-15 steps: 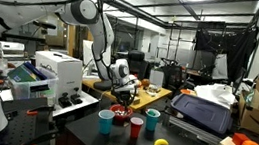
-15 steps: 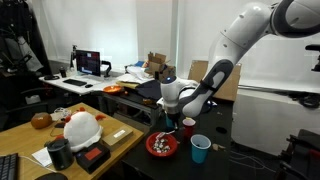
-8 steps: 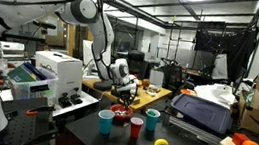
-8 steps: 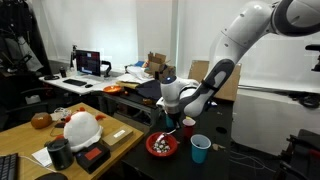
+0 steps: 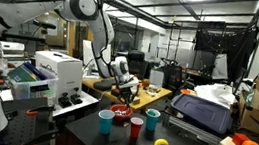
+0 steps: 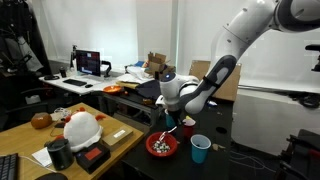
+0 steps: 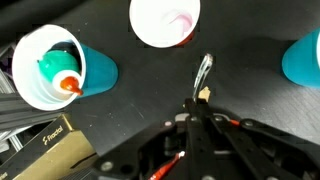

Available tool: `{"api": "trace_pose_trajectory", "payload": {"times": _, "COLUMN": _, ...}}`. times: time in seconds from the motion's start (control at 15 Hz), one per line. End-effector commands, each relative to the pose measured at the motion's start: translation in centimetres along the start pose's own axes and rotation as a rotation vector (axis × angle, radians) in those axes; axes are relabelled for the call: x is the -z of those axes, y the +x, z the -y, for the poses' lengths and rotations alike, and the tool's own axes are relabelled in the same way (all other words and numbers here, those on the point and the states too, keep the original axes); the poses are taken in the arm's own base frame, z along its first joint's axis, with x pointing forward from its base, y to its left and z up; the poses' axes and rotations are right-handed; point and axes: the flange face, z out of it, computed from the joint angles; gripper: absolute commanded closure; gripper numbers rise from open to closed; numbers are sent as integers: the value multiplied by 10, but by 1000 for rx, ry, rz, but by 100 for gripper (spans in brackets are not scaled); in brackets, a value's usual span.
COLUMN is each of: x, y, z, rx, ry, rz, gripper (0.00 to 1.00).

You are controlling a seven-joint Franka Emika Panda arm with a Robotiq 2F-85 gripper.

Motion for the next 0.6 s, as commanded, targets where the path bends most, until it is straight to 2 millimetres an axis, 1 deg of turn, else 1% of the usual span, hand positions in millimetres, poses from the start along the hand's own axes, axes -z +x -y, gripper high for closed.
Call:
{"api": "trace_pose_trajectory", "payload": {"times": 0.0, "x": 17, "y": -9, "z": 2, "rx": 39, "ry": -1, "rz": 16, "gripper": 99}}
{"api": "trace_pose_trajectory", "payload": {"times": 0.27, "x": 18, "y": -5, "z": 0, "rx": -68, "ry": -89, "rz": -13, "gripper": 99}}
{"api": "trace_pose_trajectory", "payload": {"times": 0.53, "x": 4, "y": -12, "z": 7, "rx": -146, "ry": -139, "rz": 6, "gripper": 99}}
